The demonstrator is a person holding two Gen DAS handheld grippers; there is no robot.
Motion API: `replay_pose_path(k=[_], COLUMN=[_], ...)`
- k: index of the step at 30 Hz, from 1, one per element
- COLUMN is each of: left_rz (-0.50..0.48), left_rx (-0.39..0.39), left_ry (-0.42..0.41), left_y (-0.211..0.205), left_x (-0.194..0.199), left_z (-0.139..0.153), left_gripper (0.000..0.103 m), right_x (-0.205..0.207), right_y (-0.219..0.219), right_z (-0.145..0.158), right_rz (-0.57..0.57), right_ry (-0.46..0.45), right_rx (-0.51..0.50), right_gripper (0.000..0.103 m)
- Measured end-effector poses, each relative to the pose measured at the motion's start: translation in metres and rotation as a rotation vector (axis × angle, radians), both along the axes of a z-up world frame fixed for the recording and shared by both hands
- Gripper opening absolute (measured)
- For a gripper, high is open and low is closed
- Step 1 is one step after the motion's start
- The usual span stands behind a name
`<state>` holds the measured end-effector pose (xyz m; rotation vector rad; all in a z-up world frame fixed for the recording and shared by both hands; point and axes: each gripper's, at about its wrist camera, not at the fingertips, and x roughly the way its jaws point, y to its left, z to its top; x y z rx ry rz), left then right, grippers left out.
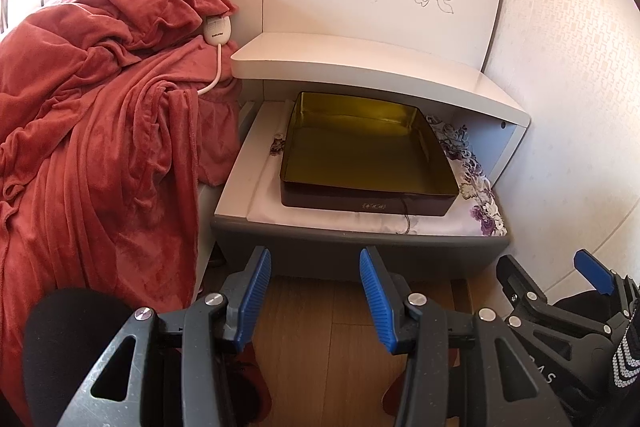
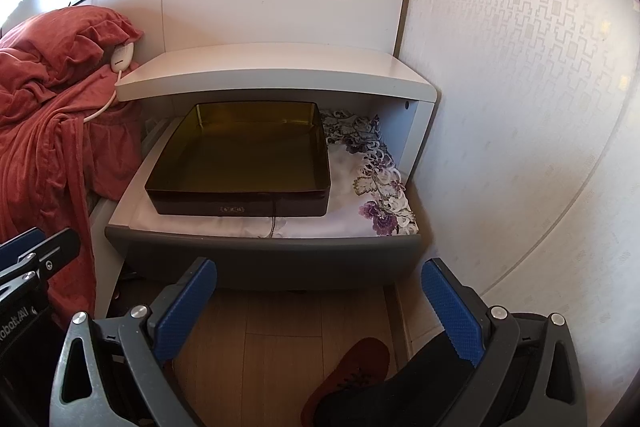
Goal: Organize soft objects
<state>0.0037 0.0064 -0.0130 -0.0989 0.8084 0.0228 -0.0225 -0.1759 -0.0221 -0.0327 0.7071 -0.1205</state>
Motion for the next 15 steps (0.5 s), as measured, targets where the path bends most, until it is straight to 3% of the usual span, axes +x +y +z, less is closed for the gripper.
replay_pose_path(k=[15], left_rz=[0.001], left_rx=[-0.006], left_ry=[0.005], left_y=[0.0004], left_x=[0.0006], left_z=[-0.002], left_gripper=[0.047], right_x=[0.0002], right_y=[0.0013], right_z=[-0.0013], right_rz=[0.003], right_ry=[0.002], right_rx=[0.004], right_gripper=[0.103])
